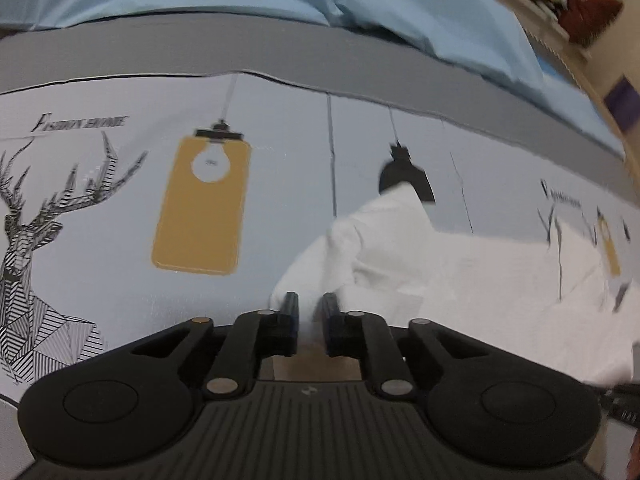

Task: Fold small clothes

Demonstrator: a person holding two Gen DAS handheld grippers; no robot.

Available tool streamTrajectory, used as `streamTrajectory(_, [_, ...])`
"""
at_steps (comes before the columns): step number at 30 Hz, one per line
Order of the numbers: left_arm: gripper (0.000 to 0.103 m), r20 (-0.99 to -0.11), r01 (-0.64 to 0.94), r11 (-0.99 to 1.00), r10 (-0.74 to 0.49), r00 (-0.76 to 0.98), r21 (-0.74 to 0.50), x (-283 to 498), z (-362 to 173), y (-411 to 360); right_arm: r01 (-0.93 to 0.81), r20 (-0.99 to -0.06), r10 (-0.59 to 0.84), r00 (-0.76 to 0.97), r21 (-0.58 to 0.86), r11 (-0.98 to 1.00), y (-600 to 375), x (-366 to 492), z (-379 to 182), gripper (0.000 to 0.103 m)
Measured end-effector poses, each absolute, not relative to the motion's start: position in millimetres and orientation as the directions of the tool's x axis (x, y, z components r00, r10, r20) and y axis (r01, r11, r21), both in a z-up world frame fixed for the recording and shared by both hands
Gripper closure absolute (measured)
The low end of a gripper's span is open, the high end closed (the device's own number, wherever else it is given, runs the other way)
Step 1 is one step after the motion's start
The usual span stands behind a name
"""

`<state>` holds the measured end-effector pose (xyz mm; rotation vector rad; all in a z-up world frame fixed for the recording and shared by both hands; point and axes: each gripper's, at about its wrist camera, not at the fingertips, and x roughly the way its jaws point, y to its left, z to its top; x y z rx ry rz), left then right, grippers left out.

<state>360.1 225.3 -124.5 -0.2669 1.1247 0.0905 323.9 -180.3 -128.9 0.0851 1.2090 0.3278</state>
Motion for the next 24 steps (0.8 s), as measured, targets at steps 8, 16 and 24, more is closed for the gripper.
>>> streamTrajectory(8, [0.071, -0.907, -0.085, 0.995, -0.018, 0.421, -0.059, 357.2, -129.3, 199.3, -0.204, -0.902, 0.296, 0.315, 0.240, 0.949, -182.3, 325.0, -130.7, 0.099])
streamTrajectory(16, [0.103, -0.848, -0.173, 0.985, 0.098, 0.520, 0.007, 354.1, -107.2, 218.2, -0.202, -0.903, 0.295, 0.313, 0.240, 0.950, -182.2, 325.8, -130.3, 0.099])
streamTrajectory(24, [0.100, -0.856, -0.176, 0.968, -0.062, 0.513, -0.176, 355.9, -102.2, 228.9, -0.203, -0.905, 0.288, 0.312, 0.232, 0.951, -182.0, 326.8, -129.7, 0.099])
